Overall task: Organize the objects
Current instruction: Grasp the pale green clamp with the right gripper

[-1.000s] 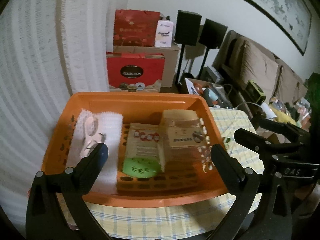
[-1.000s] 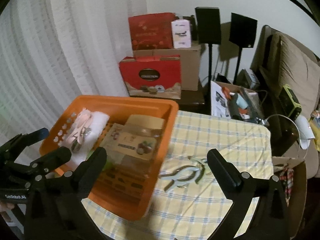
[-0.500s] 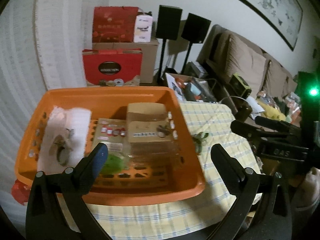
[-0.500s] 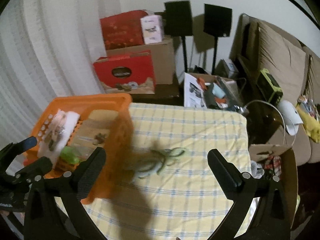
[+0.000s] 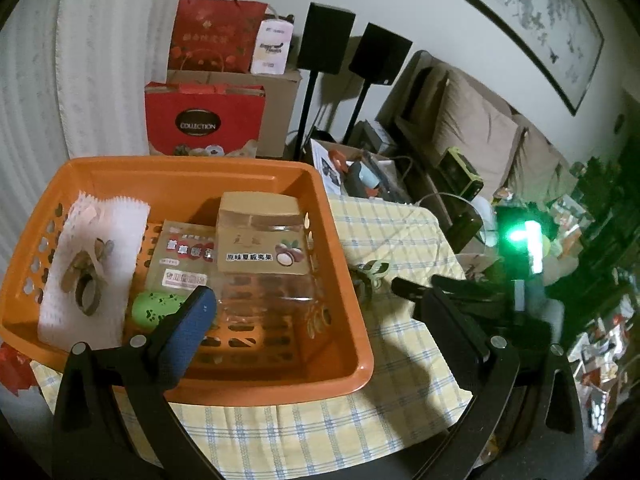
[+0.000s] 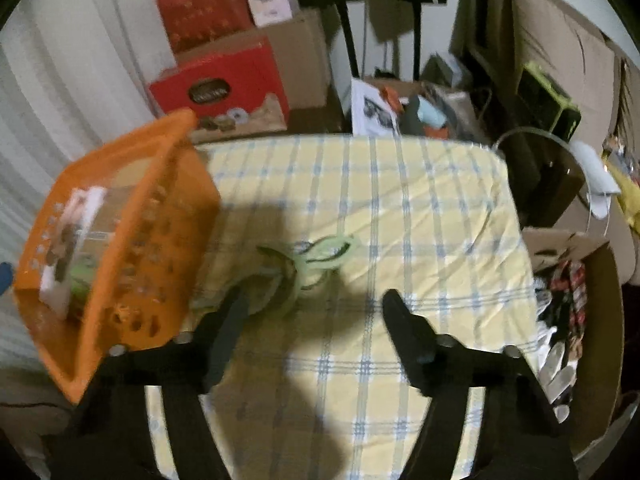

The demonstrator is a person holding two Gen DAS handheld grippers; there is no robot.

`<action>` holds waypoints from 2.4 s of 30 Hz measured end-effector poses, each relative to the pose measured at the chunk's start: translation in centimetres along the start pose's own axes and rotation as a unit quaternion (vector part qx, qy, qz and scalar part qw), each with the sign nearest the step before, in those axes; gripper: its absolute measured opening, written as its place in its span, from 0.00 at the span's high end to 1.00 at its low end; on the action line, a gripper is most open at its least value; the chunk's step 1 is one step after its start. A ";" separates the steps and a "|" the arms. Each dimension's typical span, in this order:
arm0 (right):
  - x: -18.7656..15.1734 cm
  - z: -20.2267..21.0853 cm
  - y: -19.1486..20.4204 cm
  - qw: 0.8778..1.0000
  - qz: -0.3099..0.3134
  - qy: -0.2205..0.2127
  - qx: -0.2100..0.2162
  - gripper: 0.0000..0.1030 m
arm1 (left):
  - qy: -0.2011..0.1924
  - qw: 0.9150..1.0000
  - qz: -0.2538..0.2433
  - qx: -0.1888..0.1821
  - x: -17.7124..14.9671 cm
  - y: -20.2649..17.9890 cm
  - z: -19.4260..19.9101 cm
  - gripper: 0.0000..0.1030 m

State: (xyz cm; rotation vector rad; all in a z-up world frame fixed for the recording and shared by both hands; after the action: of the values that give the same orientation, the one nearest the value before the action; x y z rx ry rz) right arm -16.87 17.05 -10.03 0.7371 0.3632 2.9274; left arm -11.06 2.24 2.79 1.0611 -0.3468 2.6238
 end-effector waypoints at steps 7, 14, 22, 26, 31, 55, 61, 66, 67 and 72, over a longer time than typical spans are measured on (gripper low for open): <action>-0.1 -3.7 0.1 0.999 -0.029 0.031 0.004 0.50 | 0.003 1.000 -0.004 0.002 0.0 0.0 -0.2 0.00; -0.1 -4.8 1.0 0.998 -0.040 0.036 0.015 0.50 | 0.007 1.000 0.003 -0.006 -0.3 0.1 -0.8 0.00; -0.5 -5.2 2.2 0.999 0.013 0.025 -0.028 0.69 | 0.011 1.000 0.006 -0.010 -0.5 -0.2 -1.1 0.00; -0.5 -4.6 1.2 0.998 0.021 0.031 -0.042 0.82 | 0.011 1.000 0.002 -0.015 -0.6 -0.7 -0.9 0.00; -1.0 -3.3 -1.9 0.998 0.012 0.036 -0.044 0.82 | 0.015 0.999 -0.015 -0.029 -1.1 -2.7 -0.6 0.00; -3.5 4.5 -11.2 0.996 -0.088 0.012 0.029 0.51 | 0.056 0.987 -0.124 -0.083 -5.2 -13.8 -2.4 0.00; -2.5 5.5 -12.9 0.994 -0.108 -0.001 0.027 0.52 | 0.066 0.982 -0.149 -0.100 -6.1 -15.7 -4.8 0.00; -2.8 5.3 -13.6 0.993 -0.112 -0.002 0.026 0.52 | 0.070 0.981 -0.160 -0.086 -6.1 -16.3 -7.7 0.00; -2.9 5.2 -13.7 0.993 -0.112 -0.003 0.025 0.52 | 0.074 0.980 -0.164 -0.081 -6.3 -16.3 -8.5 0.00; -2.8 5.1 -14.2 0.993 -0.112 -0.008 0.022 0.52 | 0.092 0.977 -0.184 -0.057 -7.0 -16.5 -11.7 0.01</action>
State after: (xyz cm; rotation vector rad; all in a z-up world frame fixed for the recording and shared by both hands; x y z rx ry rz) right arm -11.41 31.33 -10.59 0.6759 0.4763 2.7091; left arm -7.90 20.20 -8.45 0.7544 -0.2297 2.3161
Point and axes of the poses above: each gripper's, at about its wrist camera, not at the fingertips, and z roughly against the way its jaws point, y to its left, x to its top, the point moved 3 cm from there along -z, roughly the way its jaws point, and after that the axes turned 14 degrees about -z, right-handed, at the moved point
